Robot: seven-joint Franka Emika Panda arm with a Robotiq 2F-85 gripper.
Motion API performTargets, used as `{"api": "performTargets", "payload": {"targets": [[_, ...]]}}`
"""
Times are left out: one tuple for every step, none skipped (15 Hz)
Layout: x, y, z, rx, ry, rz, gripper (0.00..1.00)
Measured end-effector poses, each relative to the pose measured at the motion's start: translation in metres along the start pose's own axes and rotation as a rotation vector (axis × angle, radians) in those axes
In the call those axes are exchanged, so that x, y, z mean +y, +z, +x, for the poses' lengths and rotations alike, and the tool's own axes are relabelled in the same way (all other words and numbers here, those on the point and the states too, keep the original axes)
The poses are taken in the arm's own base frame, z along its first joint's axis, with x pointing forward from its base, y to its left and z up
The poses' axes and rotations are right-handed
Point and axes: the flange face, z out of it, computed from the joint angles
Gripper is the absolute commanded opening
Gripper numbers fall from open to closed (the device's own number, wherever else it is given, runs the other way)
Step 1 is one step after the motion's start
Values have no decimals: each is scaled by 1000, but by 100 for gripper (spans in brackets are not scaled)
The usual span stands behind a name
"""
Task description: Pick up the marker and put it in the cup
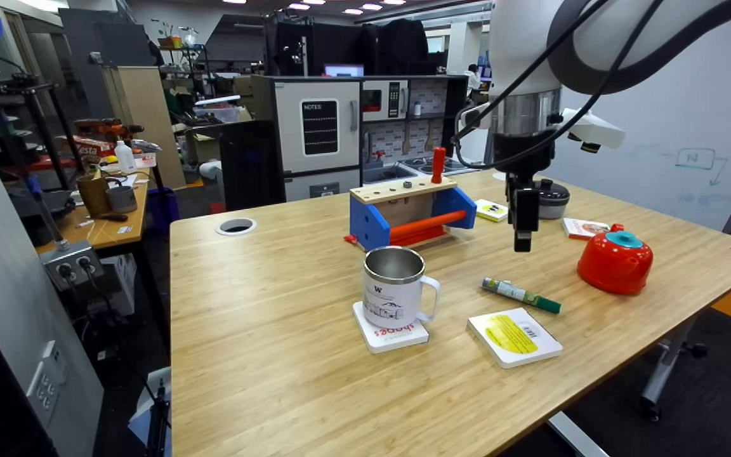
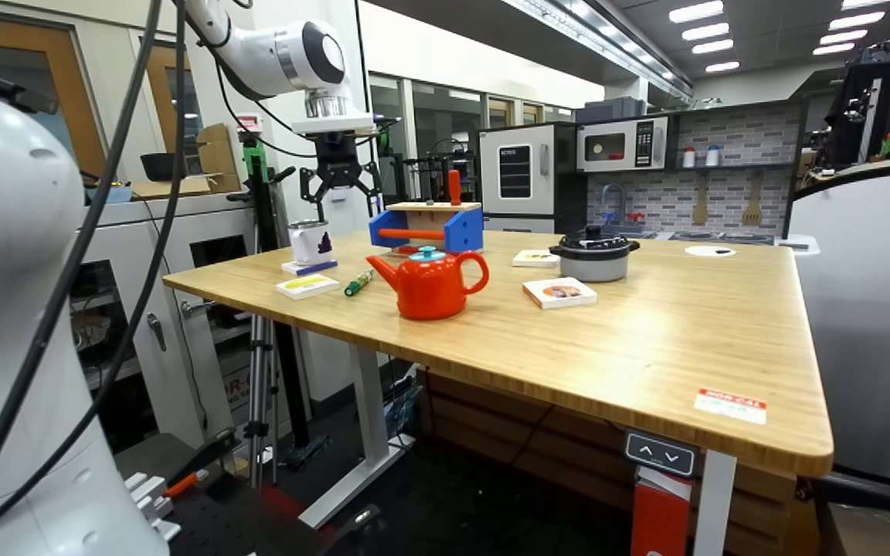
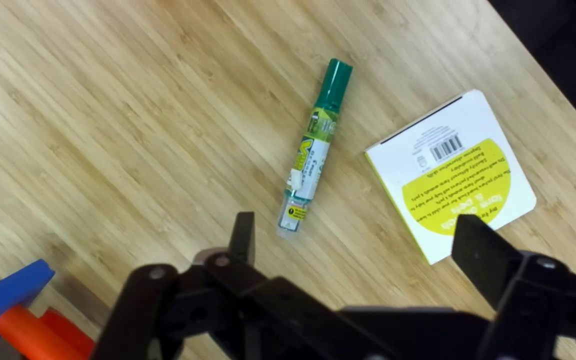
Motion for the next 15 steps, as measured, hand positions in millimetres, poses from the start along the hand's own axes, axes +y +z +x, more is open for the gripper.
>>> {"api": "performTargets", "payload": {"targets": [[1,5,-2,-7,9,9,100],[2,9,-4,-13,18,18,100],[4,13,-7,-19,25,26,100],[5,17,-9,-24,34,35,100],[7,20,-11,-29,42,43,100],[9,23,-13,-33,50,49,100],[10,25,-15,-37,57,54,100],[12,27,-17,-39,64,57,100],[13,28,-18,-41,69,59,100],[14,29,-19,-42,73,60,100],[14,29,-19,-43,74,61,100],[14,30,-19,-43,75,63,100],[14,30,-19,-42,75,66,100],[13,30,-18,-41,73,68,100],[12,30,-18,-39,68,69,100]]}}
